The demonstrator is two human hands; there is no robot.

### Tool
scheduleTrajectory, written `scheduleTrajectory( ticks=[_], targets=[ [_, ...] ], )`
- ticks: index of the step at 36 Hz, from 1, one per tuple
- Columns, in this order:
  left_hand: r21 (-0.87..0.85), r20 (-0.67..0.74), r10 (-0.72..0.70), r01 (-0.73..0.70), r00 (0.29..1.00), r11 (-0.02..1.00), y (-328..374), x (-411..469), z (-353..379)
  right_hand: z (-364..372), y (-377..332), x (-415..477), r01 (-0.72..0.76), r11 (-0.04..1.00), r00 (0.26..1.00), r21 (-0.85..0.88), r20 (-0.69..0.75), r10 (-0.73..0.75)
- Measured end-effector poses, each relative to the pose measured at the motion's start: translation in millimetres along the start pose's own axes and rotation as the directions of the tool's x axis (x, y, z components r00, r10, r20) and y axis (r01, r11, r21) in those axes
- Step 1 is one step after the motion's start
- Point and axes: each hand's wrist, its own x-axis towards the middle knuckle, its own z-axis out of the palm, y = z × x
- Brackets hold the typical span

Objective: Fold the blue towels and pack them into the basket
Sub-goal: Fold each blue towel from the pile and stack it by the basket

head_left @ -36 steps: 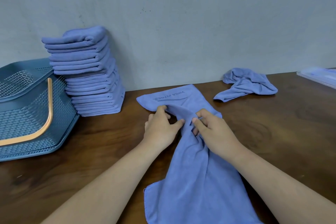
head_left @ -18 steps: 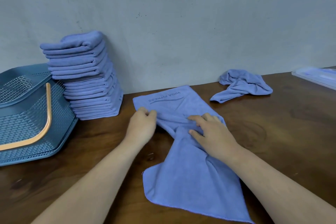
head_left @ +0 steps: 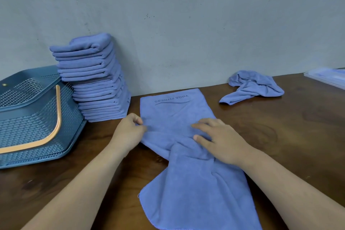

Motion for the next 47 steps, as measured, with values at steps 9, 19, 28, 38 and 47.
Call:
scheduleTrajectory(
  ticks=[9, 19, 28, 38, 47],
  targets=[
    [0.213, -0.109, 0.314, -0.286, 0.943, 0.934, -23.5, -24.4, 6.0, 2.5, 4.5, 0.9, -0.014, 0.998, 1.000, -0.068, -0.018, 0.013],
    [0.397, 0.055, 0.481, -0.461, 0.875, 0.794, -45.0, -115.3, -4.8, -10.2, -30.3, -56.2, 0.088, 0.988, 0.985, 0.129, -0.158, -0.067],
    [0.304, 0.144, 0.486, -0.506, 0.862, 0.807, -62.8, -140.5, -22.9, -1.9, -22.3, -97.7, 0.091, 0.993, 0.987, -0.081, -0.122, -0.101],
    [0.157, 0.197, 0.522, -0.552, 0.830, 0.819, -78.5, -193.4, -57.8, -15.0, -31.1, -132.3, 0.118, 0.992, 0.951, 0.044, -0.292, -0.100],
    [0.122, 0.312, 0.572, -0.629, 0.758, 0.768, -77.3, -242.3, -78.9, -30.0, -38.0, -187.5, 0.210, 0.934, 0.978, 0.288, -0.053, -0.204]
  ],
)
